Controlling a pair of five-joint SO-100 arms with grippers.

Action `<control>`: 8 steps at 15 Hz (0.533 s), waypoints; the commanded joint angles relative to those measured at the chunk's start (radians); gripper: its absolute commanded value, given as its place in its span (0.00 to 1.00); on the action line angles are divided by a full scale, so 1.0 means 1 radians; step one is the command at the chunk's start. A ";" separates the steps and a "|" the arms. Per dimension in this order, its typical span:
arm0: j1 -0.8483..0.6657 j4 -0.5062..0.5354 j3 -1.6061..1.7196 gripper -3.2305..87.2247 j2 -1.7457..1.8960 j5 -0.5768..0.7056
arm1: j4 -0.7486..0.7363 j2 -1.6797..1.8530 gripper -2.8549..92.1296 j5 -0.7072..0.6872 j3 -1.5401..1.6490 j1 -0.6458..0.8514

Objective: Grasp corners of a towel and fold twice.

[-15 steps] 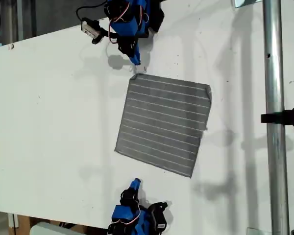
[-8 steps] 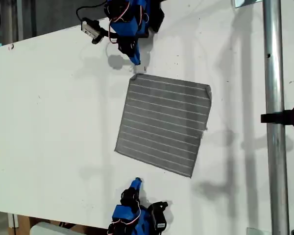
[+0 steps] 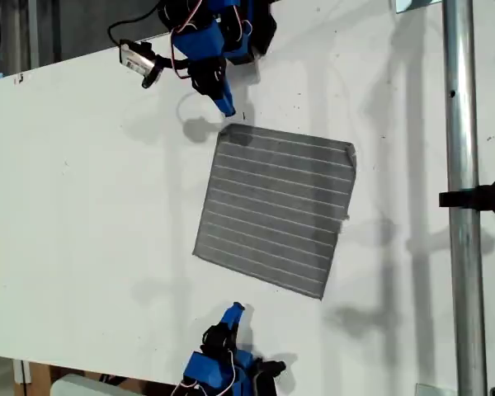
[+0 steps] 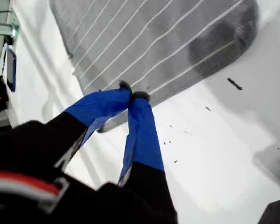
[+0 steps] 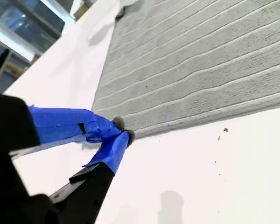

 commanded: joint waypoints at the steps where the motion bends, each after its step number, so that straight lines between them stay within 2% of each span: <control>1: 0.044 -0.028 -0.264 0.00 -0.316 0.008 | -0.035 -0.196 0.03 -0.017 -0.213 -0.078; 4: 0.097 -0.063 -0.469 0.00 -0.571 0.043 | -0.044 -0.532 0.03 -0.041 -0.506 -0.198; 8: 0.224 -0.094 -0.658 0.00 -0.798 0.086 | 0.038 -0.973 0.03 -0.077 -0.920 -0.316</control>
